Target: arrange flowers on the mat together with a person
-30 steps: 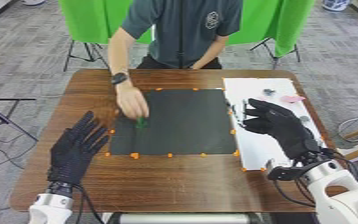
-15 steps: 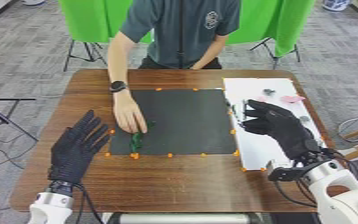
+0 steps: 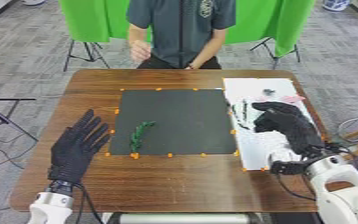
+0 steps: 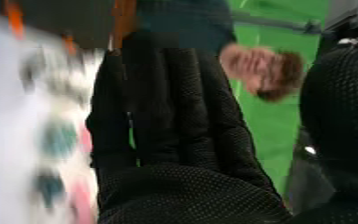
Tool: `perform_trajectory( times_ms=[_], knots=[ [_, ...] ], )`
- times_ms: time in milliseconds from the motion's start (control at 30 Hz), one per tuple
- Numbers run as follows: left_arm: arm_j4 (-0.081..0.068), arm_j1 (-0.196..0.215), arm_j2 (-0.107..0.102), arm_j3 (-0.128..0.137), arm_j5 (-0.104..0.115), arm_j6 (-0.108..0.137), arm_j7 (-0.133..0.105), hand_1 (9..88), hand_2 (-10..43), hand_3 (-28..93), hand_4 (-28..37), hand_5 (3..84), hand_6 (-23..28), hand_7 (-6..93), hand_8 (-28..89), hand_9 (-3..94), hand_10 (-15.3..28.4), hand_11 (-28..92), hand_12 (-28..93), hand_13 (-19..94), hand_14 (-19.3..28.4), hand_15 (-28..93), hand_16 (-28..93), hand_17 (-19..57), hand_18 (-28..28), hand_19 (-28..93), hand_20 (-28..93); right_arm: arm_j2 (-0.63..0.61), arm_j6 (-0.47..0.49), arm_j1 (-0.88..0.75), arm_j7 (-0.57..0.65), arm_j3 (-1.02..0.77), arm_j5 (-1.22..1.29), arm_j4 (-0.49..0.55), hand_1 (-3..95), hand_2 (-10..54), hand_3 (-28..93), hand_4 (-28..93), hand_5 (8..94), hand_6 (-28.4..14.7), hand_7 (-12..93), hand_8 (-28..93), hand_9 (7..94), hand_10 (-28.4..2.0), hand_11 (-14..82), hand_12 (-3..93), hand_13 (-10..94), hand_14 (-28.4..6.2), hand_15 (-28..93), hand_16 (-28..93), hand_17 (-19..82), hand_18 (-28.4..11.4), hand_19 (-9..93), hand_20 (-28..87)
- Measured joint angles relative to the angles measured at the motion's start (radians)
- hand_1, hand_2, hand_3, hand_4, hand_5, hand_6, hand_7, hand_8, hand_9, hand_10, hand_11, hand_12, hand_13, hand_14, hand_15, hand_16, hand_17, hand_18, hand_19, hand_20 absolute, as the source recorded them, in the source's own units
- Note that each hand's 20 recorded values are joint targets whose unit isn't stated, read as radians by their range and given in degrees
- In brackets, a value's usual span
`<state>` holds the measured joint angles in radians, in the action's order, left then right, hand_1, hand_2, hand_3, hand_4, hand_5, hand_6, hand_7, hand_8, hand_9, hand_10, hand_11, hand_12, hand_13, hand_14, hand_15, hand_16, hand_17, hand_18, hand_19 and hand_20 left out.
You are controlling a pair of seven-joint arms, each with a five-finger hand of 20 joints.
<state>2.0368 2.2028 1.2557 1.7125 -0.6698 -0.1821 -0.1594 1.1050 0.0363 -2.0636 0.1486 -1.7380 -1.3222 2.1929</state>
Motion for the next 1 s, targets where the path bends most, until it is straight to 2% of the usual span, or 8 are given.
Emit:
perform_trajectory(
  times_ms=[67, 167, 233, 300, 433, 600, 833, 1000],
  knots=[
    [0.0, 0.001, 0.0, 0.0, -0.001, 0.0, -0.001, 25.0, -3.4, 70, -28.3, 28.9, 3.2, 11.8, -7, 22.2, 10.6, 14, 15, 20, 13.3, 15, 4, -11.9, 20.6, 38, 9, -0.035, -0.086, -0.001, 0.004, -0.005, -0.095, 0.007, 46.1, -9.0, 50, -28, 55.9, -4.0, 33, -15, 62.3, -13.0, 50.9, 28.5, 61, -12.2, 68, 19, 31, -18.9, 73, 28],
    [0.0, 0.003, -0.001, 0.001, -0.001, 0.0, -0.001, 24.9, -3.4, 70, -28.2, 28.9, 3.1, 11.9, -7, 22.2, 10.5, 14, 15, 20, 13.3, 15, 4, -11.9, 20.6, 38, 9, -0.083, -0.178, -0.013, 0.048, -0.043, -0.21, 0.028, 64.0, -2.8, -9, -11, 60.2, -1.7, 36, -13, 64.1, -12.1, 53.6, 33.3, 61, -11.0, 71, 25, 31, -15.3, 71, 34],
    [0.001, 0.005, 0.001, 0.004, -0.002, 0.0, -0.001, 24.9, -3.4, 70, -28.2, 29.0, 3.2, 12.0, -7, 22.2, 10.4, 14, 15, 20, 13.3, 15, 4, -11.9, 20.6, 38, 9, -0.108, -0.205, -0.026, 0.112, -0.083, -0.29, 0.047, 63.6, -1.6, -26, -6, 60.0, -1.8, 37, -12, 63.7, -12.1, 55.0, 35.8, 60, -11.2, 73, 27, 30, -15.0, 70, 37],
    [0.002, 0.008, 0.004, 0.007, -0.003, 0.0, -0.001, 24.9, -3.5, 70, -28.2, 29.0, 3.3, 12.1, -7, 22.2, 10.5, 14, 15, 20, 13.4, 15, 4, -11.9, 20.6, 38, 9, -0.128, -0.213, -0.042, 0.19, -0.12, -0.39, 0.062, 56.6, -2.8, -24, -4, 57.8, -3.2, 36, -13, 61.6, -13.2, 54.2, 34.4, 59, -12.1, 72, 25, 29, -16.7, 71, 35],
    [0.004, 0.017, 0.012, 0.014, -0.005, 0.001, -0.001, 25.0, -3.5, 70, -28.3, 29.0, 3.3, 12.3, -7, 22.2, 10.5, 14, 15, 20, 13.3, 15, 4, -11.9, 20.6, 38, 9, -0.167, -0.191, -0.057, 0.387, -0.135, -0.612, 0.077, 37.4, -2.1, 3, -11, 43.4, -10.4, 24, -10, 44.7, -19.1, 46.1, 31.1, 44, -15.5, 63, 16, 20, -21.3, 69, 28],
    [0.004, 0.025, 0.016, 0.017, -0.007, 0.002, -0.002, 25.0, -3.5, 70, -28.2, 29.1, 3.2, 12.4, -7, 22.2, 10.5, 14, 15, 20, 13.3, 15, 4, -11.9, 20.6, 38, 9, -0.169, 0.116, -0.021, 0.631, -0.153, -0.76, 0.108, 34.2, -1.5, 5, -12, 29.1, -15.8, 11, -6, 30.0, -20.8, 27.8, 27.2, 30, -16.7, 48, 14, 12, -22.6, 62, 28],
    [0.004, 0.022, 0.021, 0.016, -0.013, 0.001, 0.0, 25.0, -3.5, 70, -28.2, 29.1, 3.3, 12.4, -7, 22.1, 10.5, 14, 15, 20, 13.3, 15, 4, -11.9, 20.5, 38, 9, -0.163, 0.409, 0.077, 0.821, -0.1, -0.655, 0.079, 31.1, -8.4, 33, -26, 36.1, -15.7, 12, -7, 37.7, -20.6, 29.5, 26.3, 35, -16.4, 50, 14, 14, -22.1, 63, 29],
    [0.004, 0.022, 0.021, 0.015, -0.014, 0.002, 0.0, 25.1, -3.6, 70, -28.2, 28.9, 3.2, 12.5, -7, 22.1, 10.5, 14, 15, 20, 13.3, 15, 4, -11.9, 20.5, 38, 9, -0.163, 0.528, 0.08, 0.785, -0.027, -0.747, 0.037, 36.3, -9.5, 25, -23, 43.4, -13.8, 13, -8, 45.6, -19.1, 29.4, 24.3, 43, -15.2, 51, 14, 17, -21.6, 66, 28]
  ],
)
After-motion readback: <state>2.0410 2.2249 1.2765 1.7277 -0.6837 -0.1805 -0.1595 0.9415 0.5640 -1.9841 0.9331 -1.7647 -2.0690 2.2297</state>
